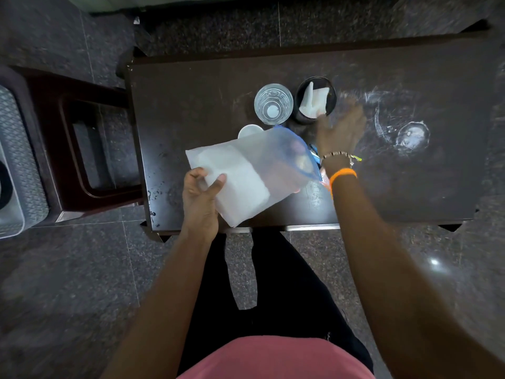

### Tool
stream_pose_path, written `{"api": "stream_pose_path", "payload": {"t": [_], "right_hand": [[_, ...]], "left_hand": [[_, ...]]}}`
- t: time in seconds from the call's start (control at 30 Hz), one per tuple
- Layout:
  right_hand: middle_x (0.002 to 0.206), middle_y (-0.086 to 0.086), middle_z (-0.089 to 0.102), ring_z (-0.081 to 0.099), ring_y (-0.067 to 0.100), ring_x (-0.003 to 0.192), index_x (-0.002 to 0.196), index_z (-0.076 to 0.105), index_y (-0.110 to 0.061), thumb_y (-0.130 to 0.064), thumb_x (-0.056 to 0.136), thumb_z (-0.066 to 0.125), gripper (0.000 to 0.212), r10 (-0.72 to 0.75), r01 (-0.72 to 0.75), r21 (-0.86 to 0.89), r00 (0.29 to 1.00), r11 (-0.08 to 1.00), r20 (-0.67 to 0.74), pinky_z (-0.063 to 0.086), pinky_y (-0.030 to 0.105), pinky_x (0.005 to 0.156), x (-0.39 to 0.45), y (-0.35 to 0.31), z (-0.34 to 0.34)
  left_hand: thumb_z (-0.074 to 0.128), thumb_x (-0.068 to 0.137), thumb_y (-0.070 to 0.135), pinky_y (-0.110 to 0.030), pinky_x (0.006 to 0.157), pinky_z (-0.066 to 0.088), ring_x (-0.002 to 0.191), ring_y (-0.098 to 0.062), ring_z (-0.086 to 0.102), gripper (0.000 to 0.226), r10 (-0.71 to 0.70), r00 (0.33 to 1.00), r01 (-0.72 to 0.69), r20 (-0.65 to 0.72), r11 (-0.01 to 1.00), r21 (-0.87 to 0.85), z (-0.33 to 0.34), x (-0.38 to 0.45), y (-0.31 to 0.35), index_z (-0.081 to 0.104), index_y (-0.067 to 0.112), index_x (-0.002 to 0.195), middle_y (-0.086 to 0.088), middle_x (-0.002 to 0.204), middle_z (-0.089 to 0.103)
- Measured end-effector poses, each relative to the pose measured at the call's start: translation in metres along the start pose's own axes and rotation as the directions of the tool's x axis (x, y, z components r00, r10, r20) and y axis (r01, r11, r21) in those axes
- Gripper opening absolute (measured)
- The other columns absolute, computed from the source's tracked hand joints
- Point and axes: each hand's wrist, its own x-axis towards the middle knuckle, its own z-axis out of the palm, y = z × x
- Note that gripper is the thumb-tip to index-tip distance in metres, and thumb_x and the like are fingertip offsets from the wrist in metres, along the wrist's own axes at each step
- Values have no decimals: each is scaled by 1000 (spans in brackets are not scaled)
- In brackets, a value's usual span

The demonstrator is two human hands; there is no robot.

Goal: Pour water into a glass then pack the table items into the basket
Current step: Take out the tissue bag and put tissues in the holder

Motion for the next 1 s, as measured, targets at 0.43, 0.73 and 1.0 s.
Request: {"api": "stream_pose_path", "payload": {"t": [0.43,0.73,1.0], "right_hand": [[131,19,47,53,27,109,136,17,-24,21,78,55,82,199,-594,626,786,505,586,50,48,90,-121,4,14],[113,8,41,48,15,86,138,18,-15,23,80,47,75,-142,-288,394,623,873,769,44,25,67,-120,-4,12],[101,-10,56,53,0,86,118,56,-9,6,68,76,56,-228,-72,332,589,940,775,44,6,73,-127,-17,30]], "left_hand": [[64,83,6,-45,90,53,115,-22,57,52,-30,998,32,-63,999,36,-37,-16,-12,31,8,124,-6,125,55],[43,96,34,-20,55,54,68,-1,69,41,-135,981,71,141,920,386,-120,3,7,33,31,136,17,84,72],[49,88,-6,-27,70,52,85,-12,61,47,-32,966,-59,255,939,340,-129,8,2,60,32,113,3,102,67]]}}
